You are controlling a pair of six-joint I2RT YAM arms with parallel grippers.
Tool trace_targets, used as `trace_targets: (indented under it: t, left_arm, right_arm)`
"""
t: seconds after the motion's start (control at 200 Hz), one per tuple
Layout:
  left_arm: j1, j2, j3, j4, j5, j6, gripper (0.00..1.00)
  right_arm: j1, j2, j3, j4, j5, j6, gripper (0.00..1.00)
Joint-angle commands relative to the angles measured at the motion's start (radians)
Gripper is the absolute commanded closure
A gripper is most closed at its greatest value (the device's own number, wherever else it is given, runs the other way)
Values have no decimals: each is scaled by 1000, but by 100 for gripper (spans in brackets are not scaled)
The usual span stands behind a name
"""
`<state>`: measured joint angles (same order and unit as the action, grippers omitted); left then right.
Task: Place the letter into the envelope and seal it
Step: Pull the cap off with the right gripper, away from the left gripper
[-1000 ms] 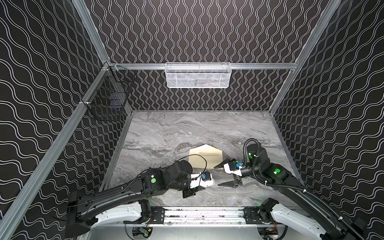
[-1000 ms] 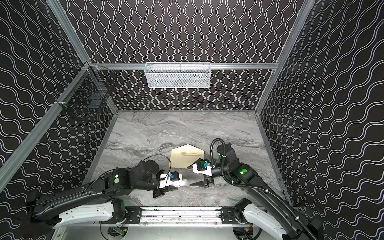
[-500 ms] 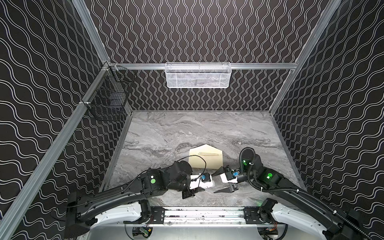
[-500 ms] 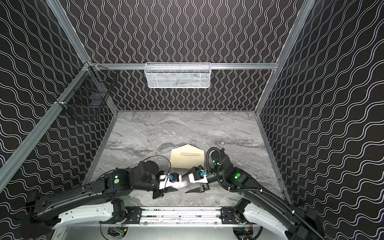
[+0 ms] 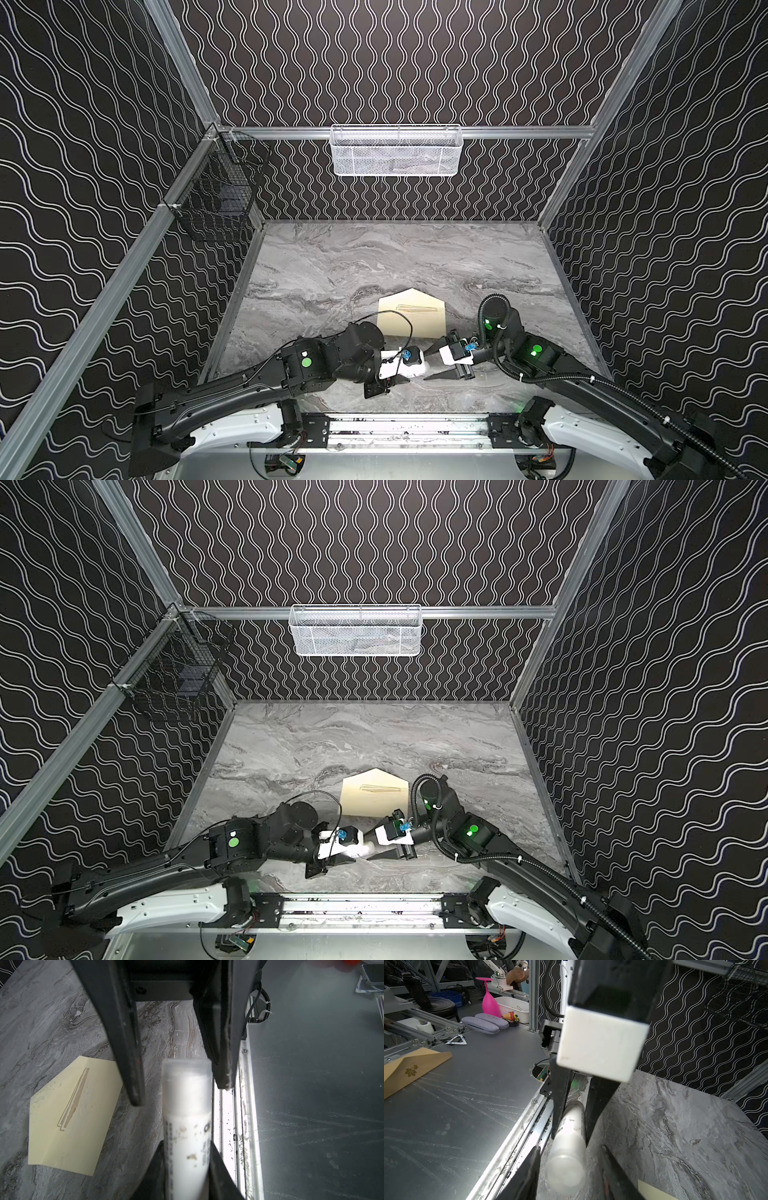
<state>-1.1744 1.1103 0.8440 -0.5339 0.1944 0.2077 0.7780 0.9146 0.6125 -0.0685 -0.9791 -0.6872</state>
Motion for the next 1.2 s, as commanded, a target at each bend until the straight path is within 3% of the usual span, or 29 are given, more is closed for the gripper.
trace_targets:
  t: [0.0,0.536,0.956,1.191]
  left_arm:
    - [1,-2,1,31,16,-17,100]
    - [1,-1,-3,26,11,-21,100]
    - [1,-14,-15,31,-16,-70,100]
    - [1,-23,-42,39,-34,-122,100]
  right_arm:
    - [5,7,3,42,-26,15,53]
    - [13,41,24,19,-32,11,68]
    - [15,40,44,-18,-21,14,86]
    - [13,39,70,-87,14,-11,100]
